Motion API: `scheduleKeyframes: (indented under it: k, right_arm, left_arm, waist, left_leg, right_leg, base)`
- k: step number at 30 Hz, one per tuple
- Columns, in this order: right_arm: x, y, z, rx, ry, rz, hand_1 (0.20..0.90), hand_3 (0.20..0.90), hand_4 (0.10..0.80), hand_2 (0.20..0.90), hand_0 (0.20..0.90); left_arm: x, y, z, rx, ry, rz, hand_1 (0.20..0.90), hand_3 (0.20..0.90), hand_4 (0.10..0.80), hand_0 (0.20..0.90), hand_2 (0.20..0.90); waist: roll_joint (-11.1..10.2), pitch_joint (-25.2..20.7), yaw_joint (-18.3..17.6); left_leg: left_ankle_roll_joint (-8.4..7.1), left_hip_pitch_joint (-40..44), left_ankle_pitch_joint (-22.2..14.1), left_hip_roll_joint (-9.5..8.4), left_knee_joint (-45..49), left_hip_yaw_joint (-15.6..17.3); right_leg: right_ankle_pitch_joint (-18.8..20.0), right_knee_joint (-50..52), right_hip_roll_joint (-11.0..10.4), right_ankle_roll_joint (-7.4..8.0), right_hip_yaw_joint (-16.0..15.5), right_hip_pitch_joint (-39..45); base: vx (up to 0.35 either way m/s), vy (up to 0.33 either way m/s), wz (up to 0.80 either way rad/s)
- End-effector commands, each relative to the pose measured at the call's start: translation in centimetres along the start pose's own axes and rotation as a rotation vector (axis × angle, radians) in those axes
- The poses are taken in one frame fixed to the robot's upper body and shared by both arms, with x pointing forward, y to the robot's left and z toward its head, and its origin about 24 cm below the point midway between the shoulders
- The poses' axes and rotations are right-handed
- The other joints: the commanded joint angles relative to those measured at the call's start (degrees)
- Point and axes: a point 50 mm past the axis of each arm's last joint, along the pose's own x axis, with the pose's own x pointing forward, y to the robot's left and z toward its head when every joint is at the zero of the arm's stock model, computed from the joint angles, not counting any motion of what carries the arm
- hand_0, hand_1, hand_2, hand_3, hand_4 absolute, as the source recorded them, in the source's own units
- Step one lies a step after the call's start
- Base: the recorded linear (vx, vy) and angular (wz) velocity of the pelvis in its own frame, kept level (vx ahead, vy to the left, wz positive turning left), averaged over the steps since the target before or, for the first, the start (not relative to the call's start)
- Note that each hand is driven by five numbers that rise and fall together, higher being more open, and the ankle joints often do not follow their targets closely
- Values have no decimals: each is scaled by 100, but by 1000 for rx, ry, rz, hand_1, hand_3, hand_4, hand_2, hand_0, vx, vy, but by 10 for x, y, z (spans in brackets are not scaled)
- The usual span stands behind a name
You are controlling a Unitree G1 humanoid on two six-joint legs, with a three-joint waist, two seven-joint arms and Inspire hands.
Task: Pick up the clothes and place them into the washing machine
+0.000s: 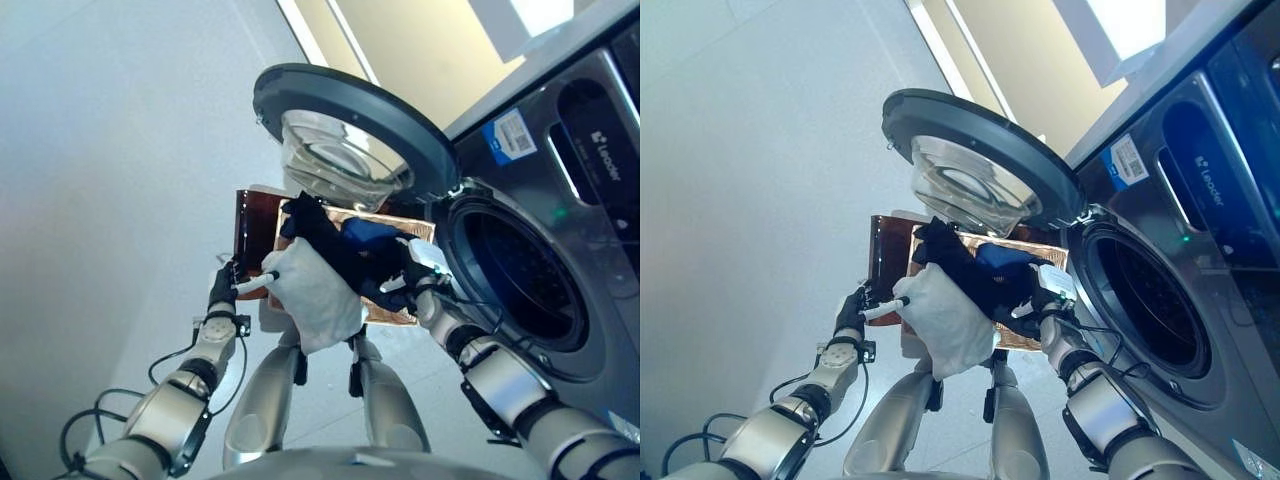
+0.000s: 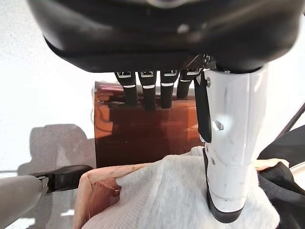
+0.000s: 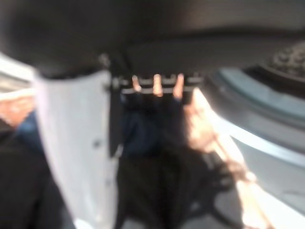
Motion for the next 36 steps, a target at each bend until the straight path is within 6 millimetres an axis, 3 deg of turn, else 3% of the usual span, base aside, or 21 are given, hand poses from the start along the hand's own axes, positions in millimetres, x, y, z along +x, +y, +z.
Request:
scheduleKeyframes:
  k: [1,6,13,36]
  right_arm:
    - [11,-28,17,65,-58,-153,900,900,800,900,900]
    - [13,-34,23,90,-70,-189,900,900,800,900,900]
    - [8,-25,30,104,-99,-198,900,900,800,900,900]
    - [14,-45,35,49,-124,-313,900,900,800,900,900]
  left_arm:
    - [-3,-6,-4,-31,5,17,900,900,800,900,900]
    - [-2,-5,-2,-40,-7,28,900,900,800,900,900]
    - [-5,-6,-8,-50,8,41,900,900,800,900,900]
    - [-5,-9,0,-77,-39,54,900,900,800,900,900]
  waist:
    - [-157,-207,-49]
    - [-160,-184,-41]
    - [-243,-184,-78]
    - [-177,-54,-41]
  left_leg:
    - [-457,-519,-131,-106,529,16]
    - [-454,-493,-99,-102,470,20]
    - [-436,-412,-135,-90,467,58]
    - [-444,-611,-72,-110,476,69]
  right_leg:
    - [492,112,-443,316,-178,-164]
    - [527,81,-446,324,-213,-154]
    - [544,16,-443,346,-216,-56]
    - [572,103,-450,327,-298,-307]
  base:
    - [0,0,0]
    - [2,3,-1]
    - [12,10,-6]
    - [-3,0,0]
